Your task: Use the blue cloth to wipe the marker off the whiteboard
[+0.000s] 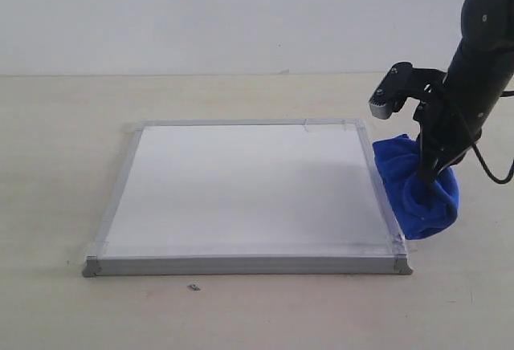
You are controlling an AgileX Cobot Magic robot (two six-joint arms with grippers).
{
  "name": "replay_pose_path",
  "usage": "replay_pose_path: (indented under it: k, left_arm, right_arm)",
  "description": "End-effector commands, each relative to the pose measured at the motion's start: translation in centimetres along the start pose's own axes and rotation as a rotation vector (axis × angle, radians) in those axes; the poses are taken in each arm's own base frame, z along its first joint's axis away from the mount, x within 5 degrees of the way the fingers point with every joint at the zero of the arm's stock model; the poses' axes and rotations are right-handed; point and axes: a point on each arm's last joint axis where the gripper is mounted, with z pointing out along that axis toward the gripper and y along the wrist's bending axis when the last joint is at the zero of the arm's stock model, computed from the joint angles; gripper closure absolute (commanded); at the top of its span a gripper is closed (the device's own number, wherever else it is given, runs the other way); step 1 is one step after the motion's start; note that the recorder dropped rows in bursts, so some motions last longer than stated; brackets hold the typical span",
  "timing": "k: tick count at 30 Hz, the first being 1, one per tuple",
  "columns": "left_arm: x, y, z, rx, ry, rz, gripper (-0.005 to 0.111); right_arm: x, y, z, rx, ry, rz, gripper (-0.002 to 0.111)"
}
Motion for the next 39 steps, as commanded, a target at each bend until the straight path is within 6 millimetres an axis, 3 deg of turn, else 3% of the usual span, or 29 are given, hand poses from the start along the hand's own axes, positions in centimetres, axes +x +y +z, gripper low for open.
replay_pose_path:
  k: [1, 5, 16, 31, 39]
  left_arm:
    - [0.1, 0.0, 0.0, 0.0, -0.003, -0.003, 0.102]
    - [0.1, 0.0, 0.0, 0.0, -0.003, -0.003, 0.102]
    - [0.1, 0.0, 0.0, 0.0, -0.003, -0.003, 0.102]
    - [0.1, 0.0, 0.0, 0.0, -0.003, -0.003, 0.102]
    - [0.1, 0.0, 0.0, 0.0, -0.003, -0.003, 0.102]
  right_arm:
    - [0.2, -0.1, 2.0, -0.032, 0.027, 0.062, 0.108]
    - [0.3, -0.1, 3.8, -0.057, 0.057, 0.072, 0.108]
    - [2.1, -1.8, 3.8, 0.004, 0.103, 0.1, 0.108]
    - [0.2, -0.1, 4.3, -0.083, 0.025, 0.068, 0.108]
    - [0.1, -0.3, 4.6, -0.066, 0.016, 0.069, 0.108]
